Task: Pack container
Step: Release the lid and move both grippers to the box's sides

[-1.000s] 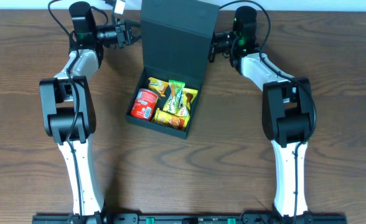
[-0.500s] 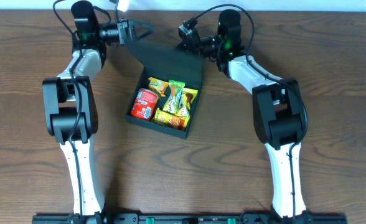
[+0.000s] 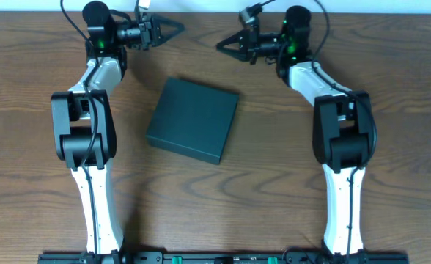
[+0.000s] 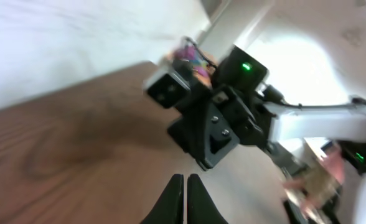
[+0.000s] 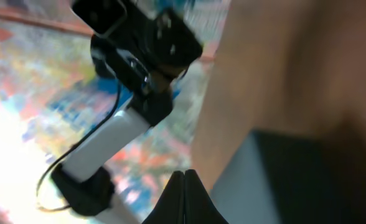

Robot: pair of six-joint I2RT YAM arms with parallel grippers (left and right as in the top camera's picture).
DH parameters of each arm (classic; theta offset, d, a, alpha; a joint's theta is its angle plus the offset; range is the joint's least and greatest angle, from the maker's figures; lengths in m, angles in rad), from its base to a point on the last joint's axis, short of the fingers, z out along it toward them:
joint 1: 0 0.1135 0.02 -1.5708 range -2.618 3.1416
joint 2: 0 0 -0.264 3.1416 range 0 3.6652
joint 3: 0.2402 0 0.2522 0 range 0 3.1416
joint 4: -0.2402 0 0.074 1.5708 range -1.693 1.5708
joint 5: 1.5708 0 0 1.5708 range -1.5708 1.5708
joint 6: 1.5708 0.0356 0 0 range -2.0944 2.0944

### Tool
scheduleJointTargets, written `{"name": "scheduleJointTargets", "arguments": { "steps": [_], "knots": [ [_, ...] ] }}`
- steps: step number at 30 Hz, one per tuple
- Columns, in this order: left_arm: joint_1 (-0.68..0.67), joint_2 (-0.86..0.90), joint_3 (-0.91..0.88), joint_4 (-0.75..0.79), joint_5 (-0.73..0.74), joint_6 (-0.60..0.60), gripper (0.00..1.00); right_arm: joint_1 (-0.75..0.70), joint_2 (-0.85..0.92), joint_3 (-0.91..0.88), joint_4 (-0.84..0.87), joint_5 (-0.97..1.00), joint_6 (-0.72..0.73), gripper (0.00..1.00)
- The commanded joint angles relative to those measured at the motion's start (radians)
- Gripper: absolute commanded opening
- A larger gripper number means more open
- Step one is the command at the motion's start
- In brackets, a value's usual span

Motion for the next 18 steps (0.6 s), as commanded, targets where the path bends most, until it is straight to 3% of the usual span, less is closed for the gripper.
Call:
{"name": "scheduleJointTargets", "arguments": {
  "steps": [1,6,8,13,18],
  "knots": [
    [-0.020,-0.026,0.017,-0.132,-0.270,0.223,0.06,0.005,0.003,0.008,-0.055,0.134,-0.299,0.02],
    [-0.069,-0.026,0.017,-0.430,-0.782,0.380,0.06,0.022,0.003,0.008,-0.163,0.364,-0.613,0.02],
    [-0.088,-0.026,0.017,-0.482,-0.886,0.433,0.06,0.024,0.003,0.008,-0.213,0.498,-0.646,0.01],
    [-0.115,-0.028,0.019,-0.595,-0.950,0.566,0.06,0.023,0.003,0.008,-0.391,0.849,-0.783,0.01],
    [-0.114,-0.065,0.019,-0.795,-1.130,0.752,0.06,0.020,0.002,0.012,-0.559,1.156,-0.959,0.01]
  ]
}}
